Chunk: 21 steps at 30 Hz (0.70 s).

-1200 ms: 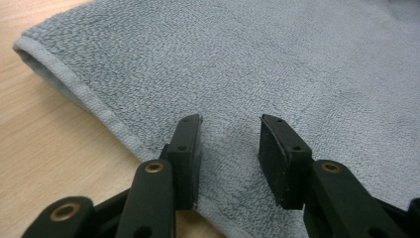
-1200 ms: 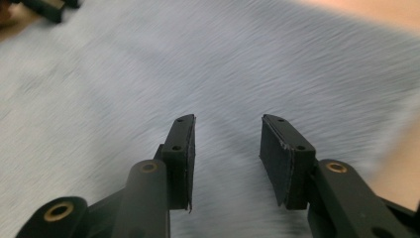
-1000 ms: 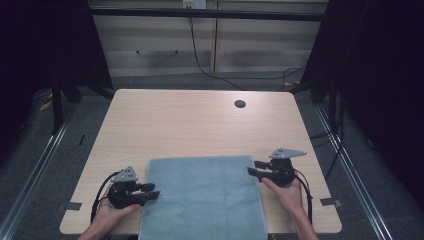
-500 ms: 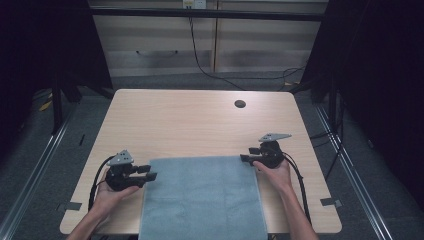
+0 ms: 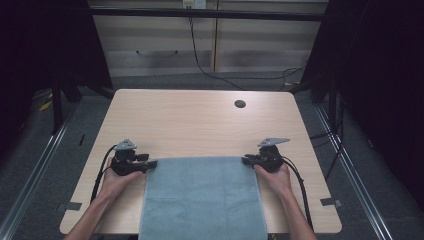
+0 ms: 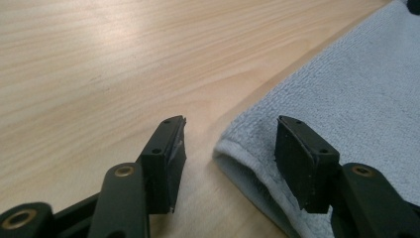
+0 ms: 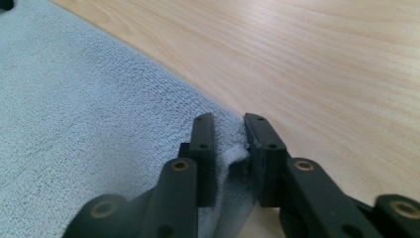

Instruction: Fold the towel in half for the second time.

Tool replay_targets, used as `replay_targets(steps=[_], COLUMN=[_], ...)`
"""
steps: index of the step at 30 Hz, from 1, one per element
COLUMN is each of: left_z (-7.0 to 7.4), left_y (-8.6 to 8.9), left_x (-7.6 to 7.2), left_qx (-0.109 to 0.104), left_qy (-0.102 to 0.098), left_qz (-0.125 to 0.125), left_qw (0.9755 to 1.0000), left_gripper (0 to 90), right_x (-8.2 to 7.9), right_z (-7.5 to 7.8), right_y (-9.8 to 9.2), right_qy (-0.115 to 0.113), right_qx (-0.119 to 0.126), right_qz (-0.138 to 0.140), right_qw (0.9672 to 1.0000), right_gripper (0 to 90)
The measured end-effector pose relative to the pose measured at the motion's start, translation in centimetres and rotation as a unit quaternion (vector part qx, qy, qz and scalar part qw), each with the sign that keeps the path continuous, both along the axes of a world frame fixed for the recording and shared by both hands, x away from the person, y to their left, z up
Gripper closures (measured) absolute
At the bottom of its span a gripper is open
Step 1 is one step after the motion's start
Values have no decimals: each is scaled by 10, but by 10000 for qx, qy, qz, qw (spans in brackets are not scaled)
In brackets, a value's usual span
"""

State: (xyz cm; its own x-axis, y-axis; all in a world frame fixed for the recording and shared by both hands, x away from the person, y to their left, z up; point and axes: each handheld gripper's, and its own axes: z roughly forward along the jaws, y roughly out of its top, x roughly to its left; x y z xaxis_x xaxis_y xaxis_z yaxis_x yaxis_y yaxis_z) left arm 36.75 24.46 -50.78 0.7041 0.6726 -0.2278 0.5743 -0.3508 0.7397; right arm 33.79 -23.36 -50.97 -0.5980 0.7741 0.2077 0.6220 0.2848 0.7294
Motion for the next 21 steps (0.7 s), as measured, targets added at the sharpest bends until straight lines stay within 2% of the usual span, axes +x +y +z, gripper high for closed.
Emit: replay_targets(steps=[1,4,8,11,12,14,16,19,21], left_z=[1,-2,1,3,4,7,14,25,34], left_y=[-2,-8,-12,-13,-12,-7,-2,-2,-3], left_x=[1,0,-6,-9,-9,-7,-5,-4,-2], left_qx=[51,-4,228,239,175,-101,-352,-350,-520], left_qy=[3,-119,-154,-129,-105,-64,-125,-242,-320], left_qz=[27,-149,-346,-468,-452,-314,-220,-188,-177], left_qw=[10000,9998,9990,9985,9988,9994,9991,9989,9980], left_gripper=[452,486,681,821,831,839,849,856,857], right_x=[0,-1,-3,-4,-4,-5,-6,-6,-6], right_z=[0,-2,-1,0,0,4,12,25,32], right_y=[0,0,1,1,1,-1,-3,-5,-4], right_qy=[8,-40,-28,-15,-12,-56,-167,-334,-423], right_qx=[8,97,81,105,121,187,391,527,571], right_qz=[-13,-38,-65,-96,-107,-122,-121,-121,-105], right_qw=[10000,9999,9999,9999,9999,9997,9990,9980,9974], right_gripper=[784,808,827,841,844,848,852,855,856])
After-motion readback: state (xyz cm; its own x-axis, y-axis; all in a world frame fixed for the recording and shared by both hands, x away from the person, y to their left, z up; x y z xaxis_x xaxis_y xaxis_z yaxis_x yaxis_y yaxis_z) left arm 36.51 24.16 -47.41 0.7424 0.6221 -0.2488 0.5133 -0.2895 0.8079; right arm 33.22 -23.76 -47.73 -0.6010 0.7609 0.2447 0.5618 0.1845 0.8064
